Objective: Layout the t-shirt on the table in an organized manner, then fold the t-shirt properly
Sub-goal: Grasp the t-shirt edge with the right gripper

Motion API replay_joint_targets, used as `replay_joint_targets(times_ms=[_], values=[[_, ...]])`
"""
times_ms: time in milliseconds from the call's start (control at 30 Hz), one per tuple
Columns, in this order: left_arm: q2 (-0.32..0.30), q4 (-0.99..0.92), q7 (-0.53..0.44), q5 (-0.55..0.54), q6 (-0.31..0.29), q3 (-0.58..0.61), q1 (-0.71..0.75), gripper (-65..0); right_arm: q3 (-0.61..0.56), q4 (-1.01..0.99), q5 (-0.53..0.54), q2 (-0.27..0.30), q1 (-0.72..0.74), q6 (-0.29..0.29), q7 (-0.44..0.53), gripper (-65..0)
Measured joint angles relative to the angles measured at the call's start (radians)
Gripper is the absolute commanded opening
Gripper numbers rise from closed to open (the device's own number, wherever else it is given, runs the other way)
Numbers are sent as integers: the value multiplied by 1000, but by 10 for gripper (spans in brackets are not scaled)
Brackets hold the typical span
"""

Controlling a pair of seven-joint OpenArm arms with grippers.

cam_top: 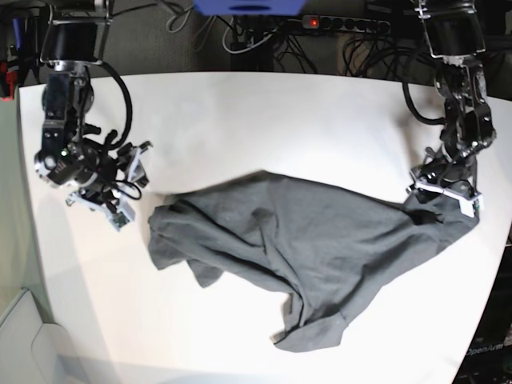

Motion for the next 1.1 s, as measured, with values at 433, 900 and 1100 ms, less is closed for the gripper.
replay_joint_targets(times_ms=[433, 900, 1100], values=[[-3, -71, -7, -1, -14, -105, -5, -319, -9, -110, 9, -66, 155, 0, 3, -198], [-5, -129, -23, -2, -14, -105, -19, -319, -5, -294, 0, -69, 244, -2, 41, -198], [-5, -129, -23, -2, -14, -105, -18, -319, -6, -362, -2, -70, 254, -1, 62, -201]])
